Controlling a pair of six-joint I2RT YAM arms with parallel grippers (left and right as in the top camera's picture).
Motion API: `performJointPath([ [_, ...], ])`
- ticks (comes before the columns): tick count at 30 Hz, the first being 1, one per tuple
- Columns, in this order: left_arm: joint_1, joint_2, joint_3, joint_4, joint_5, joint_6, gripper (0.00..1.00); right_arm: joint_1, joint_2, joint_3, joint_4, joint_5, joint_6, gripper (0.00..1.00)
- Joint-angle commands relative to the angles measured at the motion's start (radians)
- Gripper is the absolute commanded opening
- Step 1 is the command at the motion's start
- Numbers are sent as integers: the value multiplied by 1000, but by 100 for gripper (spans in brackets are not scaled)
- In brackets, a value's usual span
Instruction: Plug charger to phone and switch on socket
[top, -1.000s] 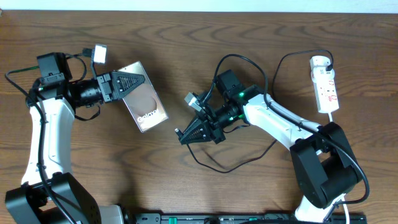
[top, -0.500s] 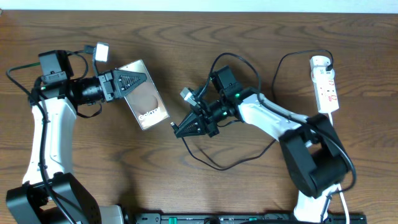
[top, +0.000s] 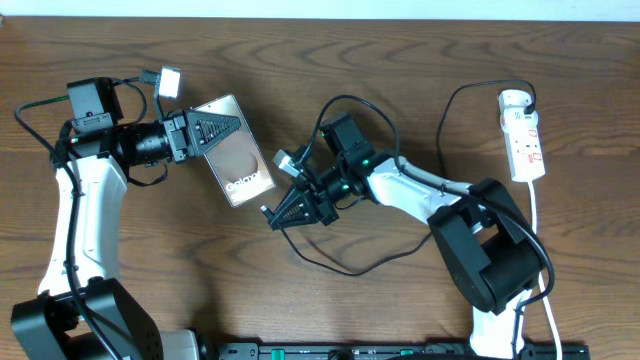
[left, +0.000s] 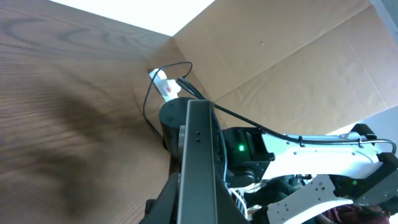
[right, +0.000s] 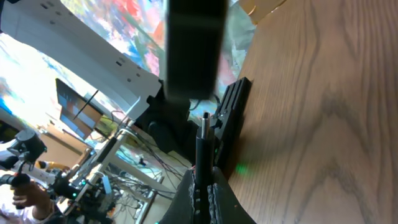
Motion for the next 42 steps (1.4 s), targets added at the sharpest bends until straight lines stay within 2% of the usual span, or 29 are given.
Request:
performJointPath([
  [1, 0, -5, 9, 4, 55, 17, 7, 18, 0, 1, 39, -24, 77, 1],
  [25, 0, -5, 9, 11, 55, 17, 8, 18, 0, 1, 343, -24, 338, 1],
  [42, 0, -5, 9, 27, 55, 16, 7, 6, 0, 1, 349, -24, 341, 1],
])
